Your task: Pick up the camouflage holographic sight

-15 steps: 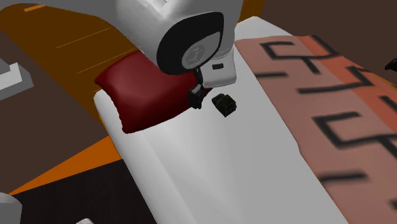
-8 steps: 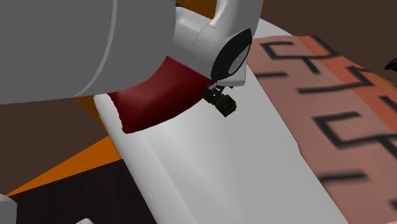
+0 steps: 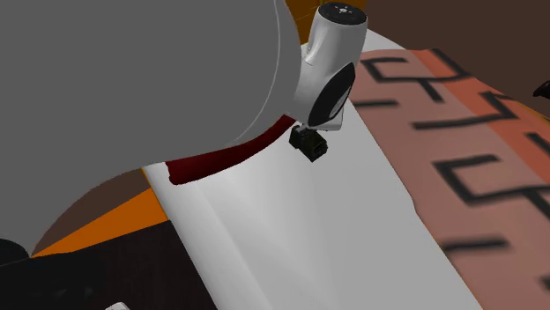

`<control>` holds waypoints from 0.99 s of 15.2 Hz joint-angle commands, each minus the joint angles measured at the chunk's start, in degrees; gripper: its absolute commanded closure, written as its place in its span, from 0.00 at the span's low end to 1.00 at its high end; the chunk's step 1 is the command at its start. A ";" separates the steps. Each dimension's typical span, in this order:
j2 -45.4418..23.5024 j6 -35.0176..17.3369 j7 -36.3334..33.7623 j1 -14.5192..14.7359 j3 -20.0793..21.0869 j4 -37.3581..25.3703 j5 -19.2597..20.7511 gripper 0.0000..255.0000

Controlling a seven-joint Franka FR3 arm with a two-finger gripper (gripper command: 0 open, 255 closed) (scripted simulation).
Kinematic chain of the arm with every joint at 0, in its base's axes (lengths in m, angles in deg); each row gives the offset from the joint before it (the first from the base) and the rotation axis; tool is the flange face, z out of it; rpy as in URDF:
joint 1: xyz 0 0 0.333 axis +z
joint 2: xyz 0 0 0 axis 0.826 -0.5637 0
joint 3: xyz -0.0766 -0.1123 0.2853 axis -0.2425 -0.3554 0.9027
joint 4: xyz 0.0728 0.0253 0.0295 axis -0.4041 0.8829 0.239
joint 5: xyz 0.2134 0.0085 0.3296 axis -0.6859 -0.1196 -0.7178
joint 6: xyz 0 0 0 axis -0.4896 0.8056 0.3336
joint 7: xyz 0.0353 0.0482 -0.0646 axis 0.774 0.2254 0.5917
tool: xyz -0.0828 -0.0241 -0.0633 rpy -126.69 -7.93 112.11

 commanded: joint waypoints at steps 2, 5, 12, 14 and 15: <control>-1.46 -1.58 -0.77 0.66 -0.81 0.25 1.15 0.00; -1.42 -1.68 -0.78 0.64 -0.81 0.38 1.16 1.00; -1.44 -1.69 -0.81 0.66 -0.82 0.38 1.17 1.00; -0.92 -1.04 -0.52 0.43 -0.51 0.19 0.74 1.00; -0.40 -0.48 -0.27 0.20 -0.22 0.10 0.34 1.00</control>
